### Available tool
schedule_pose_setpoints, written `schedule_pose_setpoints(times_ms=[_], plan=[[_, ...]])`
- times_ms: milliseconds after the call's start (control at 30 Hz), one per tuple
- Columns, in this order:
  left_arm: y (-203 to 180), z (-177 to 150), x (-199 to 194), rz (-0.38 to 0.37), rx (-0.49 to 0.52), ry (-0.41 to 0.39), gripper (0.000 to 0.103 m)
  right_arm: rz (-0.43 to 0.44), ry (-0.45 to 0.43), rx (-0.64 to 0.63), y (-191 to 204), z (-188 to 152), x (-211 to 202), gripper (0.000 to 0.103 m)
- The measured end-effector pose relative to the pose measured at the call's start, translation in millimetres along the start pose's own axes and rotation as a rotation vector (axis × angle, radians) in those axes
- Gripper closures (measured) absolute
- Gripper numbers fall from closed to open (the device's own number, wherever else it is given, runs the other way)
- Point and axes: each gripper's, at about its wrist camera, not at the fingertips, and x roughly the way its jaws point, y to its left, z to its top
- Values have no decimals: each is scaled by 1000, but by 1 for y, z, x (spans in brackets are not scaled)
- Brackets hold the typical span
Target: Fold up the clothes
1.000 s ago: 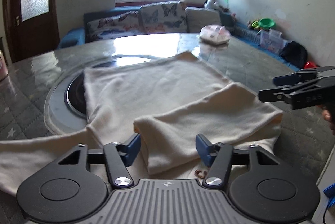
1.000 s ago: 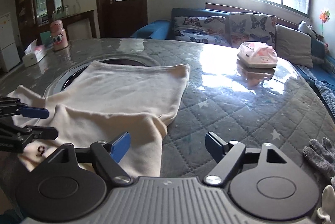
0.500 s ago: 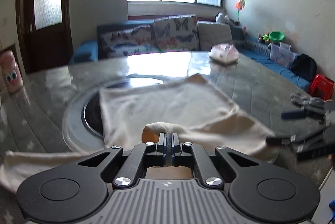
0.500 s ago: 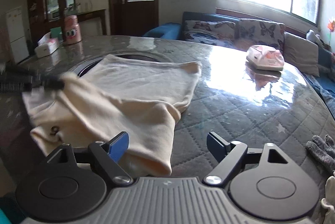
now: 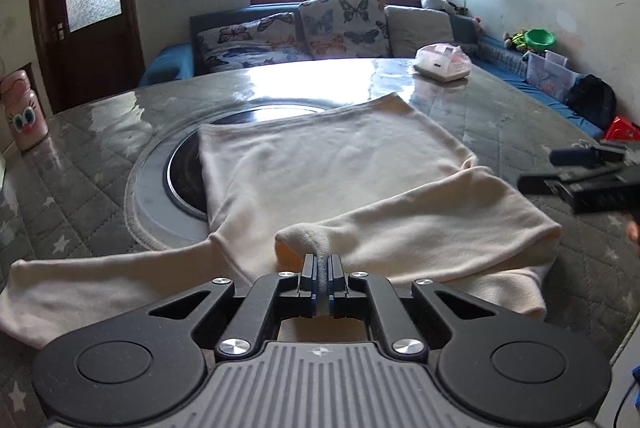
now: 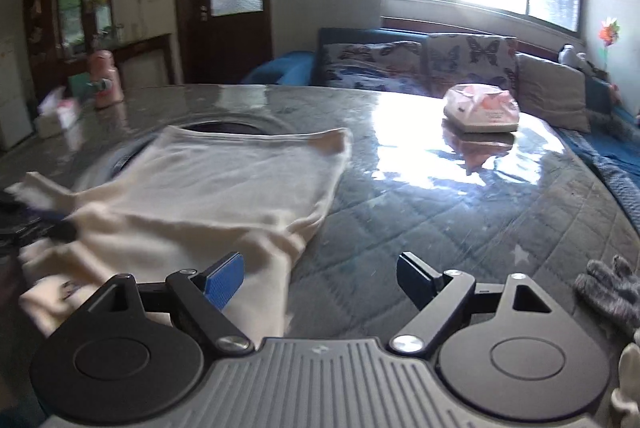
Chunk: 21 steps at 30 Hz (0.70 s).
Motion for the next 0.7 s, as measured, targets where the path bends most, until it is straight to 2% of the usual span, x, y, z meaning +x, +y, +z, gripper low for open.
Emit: schedule_pose_setpoints(times_ms=[200,333,433,533,700], plan=[[3,-6,4,-2,-1,13,97,-71,19,-20,-2,9,33,18],[5,-9,4,-3,10,17,91,-138,29,5,-16,10,35,18],[5,-6,-3,8,24,-11,87,-105,12,11,-17,10,21,17],[4,0,-10,5,20,-45,87,-67,-11,-41,-5,9,11,16],[-5,5,-7,0,37,-80,87,-74,35,-75,4,0,23,16]])
